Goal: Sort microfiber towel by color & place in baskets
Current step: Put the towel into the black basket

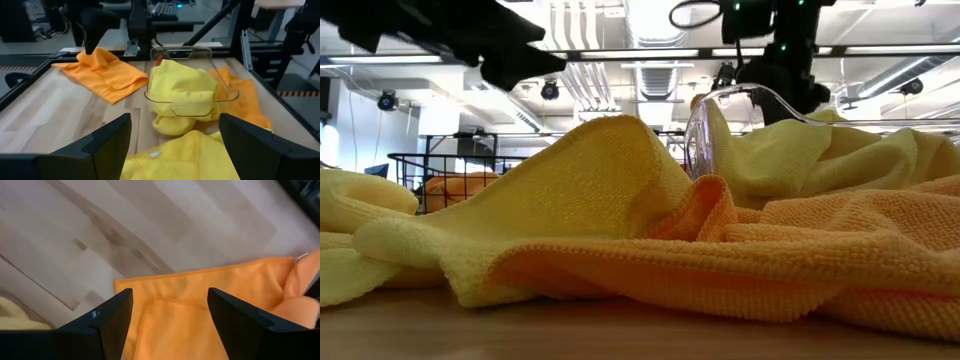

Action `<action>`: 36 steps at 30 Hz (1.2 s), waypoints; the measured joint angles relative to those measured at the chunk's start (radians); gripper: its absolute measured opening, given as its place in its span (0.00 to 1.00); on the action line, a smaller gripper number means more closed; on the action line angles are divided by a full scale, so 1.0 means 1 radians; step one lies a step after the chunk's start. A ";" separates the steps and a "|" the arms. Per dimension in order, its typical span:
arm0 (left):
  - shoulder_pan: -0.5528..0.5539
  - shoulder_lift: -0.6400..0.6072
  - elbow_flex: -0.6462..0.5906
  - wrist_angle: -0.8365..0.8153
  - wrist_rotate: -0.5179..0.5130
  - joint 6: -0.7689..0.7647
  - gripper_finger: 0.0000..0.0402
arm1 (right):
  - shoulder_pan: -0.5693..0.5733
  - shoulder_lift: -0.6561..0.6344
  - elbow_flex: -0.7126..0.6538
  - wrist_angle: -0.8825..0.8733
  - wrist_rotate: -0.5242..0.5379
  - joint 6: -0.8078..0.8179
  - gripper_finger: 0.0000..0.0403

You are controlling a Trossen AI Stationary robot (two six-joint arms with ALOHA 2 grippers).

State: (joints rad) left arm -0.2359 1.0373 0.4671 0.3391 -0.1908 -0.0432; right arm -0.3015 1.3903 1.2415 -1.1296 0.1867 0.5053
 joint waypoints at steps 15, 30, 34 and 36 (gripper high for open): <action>0.000 -0.021 -0.048 0.061 0.000 -0.018 0.70 | -0.145 0.063 -0.139 0.028 -0.032 -0.057 0.63; 0.000 -0.020 -0.042 0.057 -0.009 -0.022 0.70 | -0.328 0.063 -0.380 0.199 -0.098 -0.080 0.63; 0.000 -0.020 -0.042 0.057 -0.010 -0.022 0.70 | -0.370 0.064 -0.411 0.274 -0.152 -0.105 0.63; 0.000 -0.020 -0.042 0.057 -0.010 -0.022 0.70 | -0.385 0.064 -0.419 0.300 -0.158 -0.106 0.63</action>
State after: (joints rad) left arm -0.2356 1.0173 0.4252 0.3963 -0.2008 -0.0650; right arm -0.6862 1.4548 0.8226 -0.8301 0.0284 0.3996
